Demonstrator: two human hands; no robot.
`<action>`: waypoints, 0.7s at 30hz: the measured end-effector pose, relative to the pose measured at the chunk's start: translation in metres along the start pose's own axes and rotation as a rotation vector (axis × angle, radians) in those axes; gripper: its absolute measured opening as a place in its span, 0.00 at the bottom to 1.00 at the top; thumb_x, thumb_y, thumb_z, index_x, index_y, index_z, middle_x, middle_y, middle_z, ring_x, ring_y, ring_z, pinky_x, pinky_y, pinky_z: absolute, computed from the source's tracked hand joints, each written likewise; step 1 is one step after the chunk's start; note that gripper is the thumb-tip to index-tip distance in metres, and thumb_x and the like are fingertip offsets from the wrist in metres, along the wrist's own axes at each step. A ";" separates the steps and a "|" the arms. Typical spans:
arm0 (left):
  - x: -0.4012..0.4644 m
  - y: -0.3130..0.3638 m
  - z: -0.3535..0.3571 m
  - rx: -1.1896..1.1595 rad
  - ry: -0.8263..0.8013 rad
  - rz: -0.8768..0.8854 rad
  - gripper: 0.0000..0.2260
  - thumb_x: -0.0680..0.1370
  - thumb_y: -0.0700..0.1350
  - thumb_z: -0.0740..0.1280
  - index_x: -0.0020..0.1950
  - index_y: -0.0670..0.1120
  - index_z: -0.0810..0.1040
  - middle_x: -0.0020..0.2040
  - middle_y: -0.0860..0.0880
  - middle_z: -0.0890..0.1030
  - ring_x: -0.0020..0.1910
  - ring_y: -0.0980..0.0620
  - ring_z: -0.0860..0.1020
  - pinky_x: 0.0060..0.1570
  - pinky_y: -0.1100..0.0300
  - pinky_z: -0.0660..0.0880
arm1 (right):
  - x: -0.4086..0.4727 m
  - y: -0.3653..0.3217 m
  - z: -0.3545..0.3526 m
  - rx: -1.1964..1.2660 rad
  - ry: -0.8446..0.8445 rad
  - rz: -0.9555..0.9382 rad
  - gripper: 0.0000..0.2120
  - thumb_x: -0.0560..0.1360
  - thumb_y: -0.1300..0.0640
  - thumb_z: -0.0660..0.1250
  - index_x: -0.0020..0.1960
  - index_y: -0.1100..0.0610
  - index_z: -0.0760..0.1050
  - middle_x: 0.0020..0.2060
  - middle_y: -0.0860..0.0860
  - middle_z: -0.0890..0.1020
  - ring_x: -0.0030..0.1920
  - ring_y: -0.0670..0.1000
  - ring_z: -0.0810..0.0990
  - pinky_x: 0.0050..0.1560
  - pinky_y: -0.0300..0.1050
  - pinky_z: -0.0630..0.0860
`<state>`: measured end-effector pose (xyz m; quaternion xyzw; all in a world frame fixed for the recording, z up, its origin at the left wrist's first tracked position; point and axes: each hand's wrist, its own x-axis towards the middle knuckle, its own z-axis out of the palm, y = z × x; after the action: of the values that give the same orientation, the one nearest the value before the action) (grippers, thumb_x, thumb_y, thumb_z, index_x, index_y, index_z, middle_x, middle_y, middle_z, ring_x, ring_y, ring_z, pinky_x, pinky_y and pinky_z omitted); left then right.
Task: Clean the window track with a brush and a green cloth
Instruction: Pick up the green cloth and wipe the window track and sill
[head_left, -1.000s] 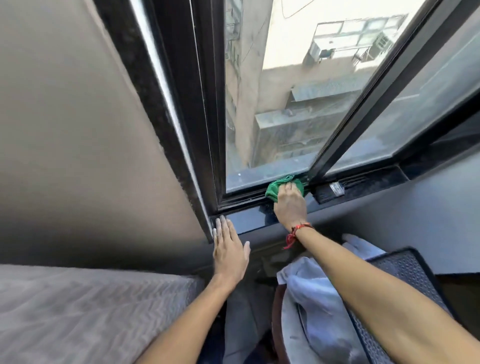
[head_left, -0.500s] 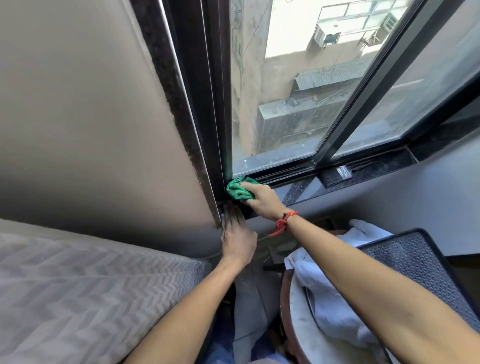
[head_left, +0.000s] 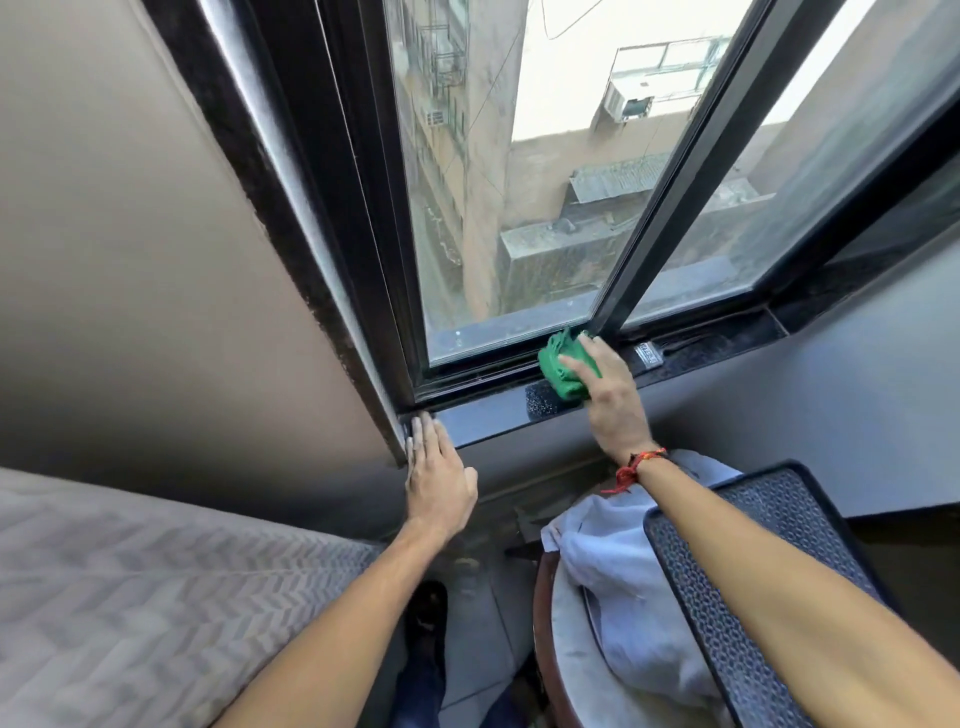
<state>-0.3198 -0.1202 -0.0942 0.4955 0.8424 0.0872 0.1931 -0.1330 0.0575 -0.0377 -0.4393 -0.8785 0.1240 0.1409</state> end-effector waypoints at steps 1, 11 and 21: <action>0.000 -0.001 0.000 -0.001 0.004 0.001 0.37 0.76 0.45 0.61 0.80 0.32 0.48 0.81 0.33 0.47 0.82 0.39 0.45 0.81 0.46 0.44 | -0.005 0.000 0.007 -0.041 -0.140 -0.015 0.34 0.70 0.72 0.63 0.74 0.53 0.71 0.78 0.59 0.64 0.80 0.59 0.60 0.81 0.58 0.56; 0.000 0.000 -0.001 -0.051 0.014 -0.004 0.35 0.76 0.39 0.60 0.80 0.32 0.48 0.82 0.34 0.48 0.82 0.39 0.46 0.81 0.47 0.45 | -0.013 -0.008 0.029 -0.072 -0.433 -0.083 0.46 0.60 0.59 0.67 0.77 0.49 0.60 0.80 0.55 0.56 0.82 0.56 0.50 0.83 0.57 0.45; 0.001 0.024 -0.022 -0.151 0.210 0.171 0.32 0.76 0.34 0.57 0.80 0.34 0.52 0.81 0.35 0.54 0.82 0.40 0.50 0.80 0.45 0.50 | 0.006 -0.079 0.044 0.777 -0.694 0.046 0.43 0.60 0.76 0.55 0.76 0.64 0.59 0.76 0.61 0.66 0.79 0.55 0.62 0.78 0.51 0.61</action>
<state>-0.3105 -0.1061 -0.0662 0.5376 0.8038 0.2177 0.1327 -0.2098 0.0120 -0.0509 -0.3069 -0.7528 0.5823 -0.0086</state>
